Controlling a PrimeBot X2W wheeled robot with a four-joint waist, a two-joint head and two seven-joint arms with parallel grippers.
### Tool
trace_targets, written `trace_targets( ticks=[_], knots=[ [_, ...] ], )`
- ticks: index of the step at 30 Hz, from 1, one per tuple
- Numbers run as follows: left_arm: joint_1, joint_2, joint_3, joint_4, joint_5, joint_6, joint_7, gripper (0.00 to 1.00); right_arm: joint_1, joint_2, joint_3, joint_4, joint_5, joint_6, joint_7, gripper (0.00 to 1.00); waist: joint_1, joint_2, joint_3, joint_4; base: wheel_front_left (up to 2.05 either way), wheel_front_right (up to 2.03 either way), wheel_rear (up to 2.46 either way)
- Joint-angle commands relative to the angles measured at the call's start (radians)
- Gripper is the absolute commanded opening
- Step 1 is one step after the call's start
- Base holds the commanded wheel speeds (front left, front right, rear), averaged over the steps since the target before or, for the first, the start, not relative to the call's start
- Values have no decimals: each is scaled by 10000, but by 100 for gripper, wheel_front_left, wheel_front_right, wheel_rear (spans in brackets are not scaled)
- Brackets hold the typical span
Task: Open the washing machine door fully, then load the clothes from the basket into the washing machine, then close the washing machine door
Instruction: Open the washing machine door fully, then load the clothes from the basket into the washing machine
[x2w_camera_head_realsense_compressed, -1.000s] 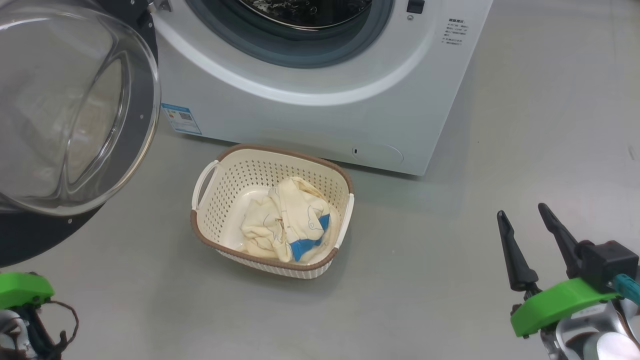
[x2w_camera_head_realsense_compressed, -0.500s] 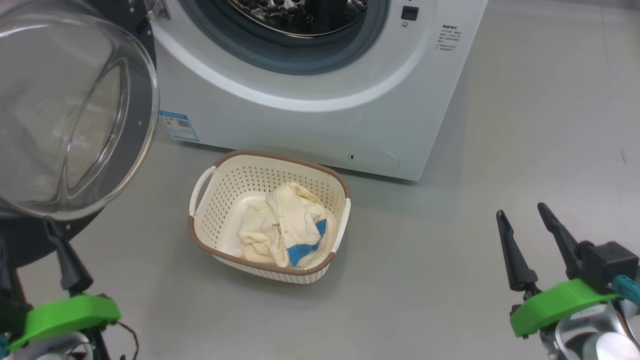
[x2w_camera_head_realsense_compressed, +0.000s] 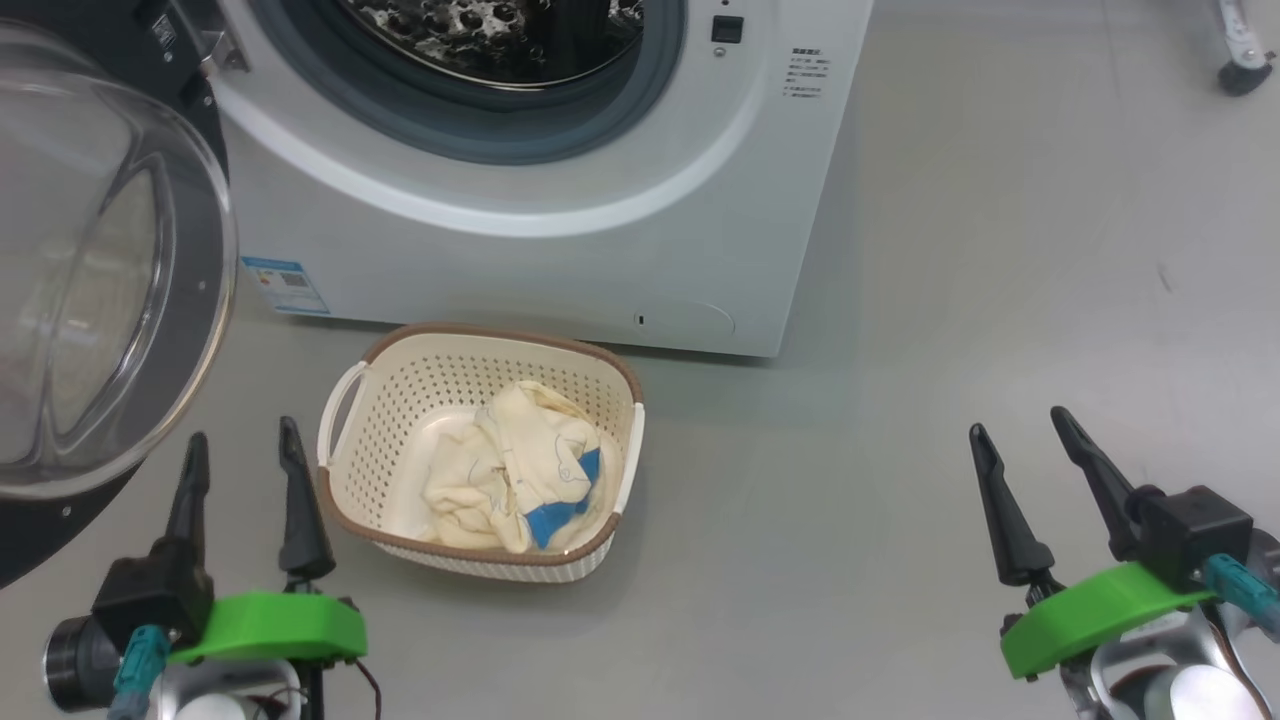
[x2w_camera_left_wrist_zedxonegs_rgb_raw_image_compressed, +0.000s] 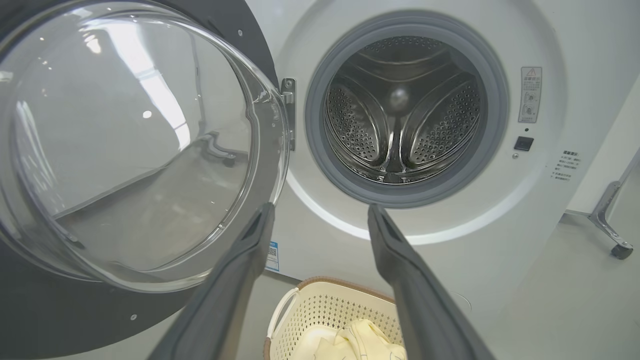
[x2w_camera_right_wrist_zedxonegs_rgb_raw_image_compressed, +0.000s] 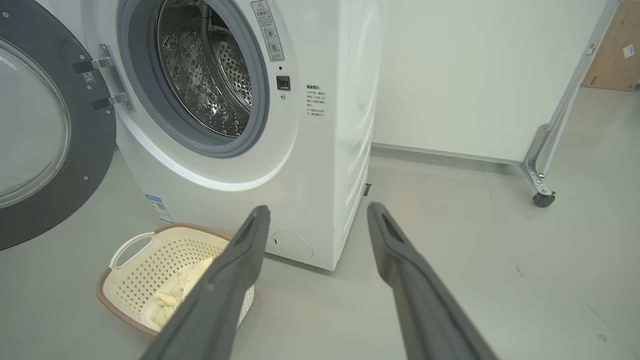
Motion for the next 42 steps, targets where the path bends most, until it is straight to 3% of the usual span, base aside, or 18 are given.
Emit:
trace_targets(
  ticks=[1, 15, 42],
  knots=[
    [-476, 125, 196, -187, 88, -56, 105, 100, -493, -83, 296, -298, -50, -29, -136, 100, 0, -1, -89, -287, 0, 0, 0],
    [-505, 137, -50, 513, -69, -66, 353, 100, -500, -83, 605, -223, -246, -29, -391, 100, 0, -1, -239, -1289, 0, 0, 0],
    [-510, 247, -213, 881, -141, 223, 136, 100, -484, -83, 534, -132, -286, -29, -517, 100, 0, -1, -278, -1368, 0, 0, 0]
  ],
)
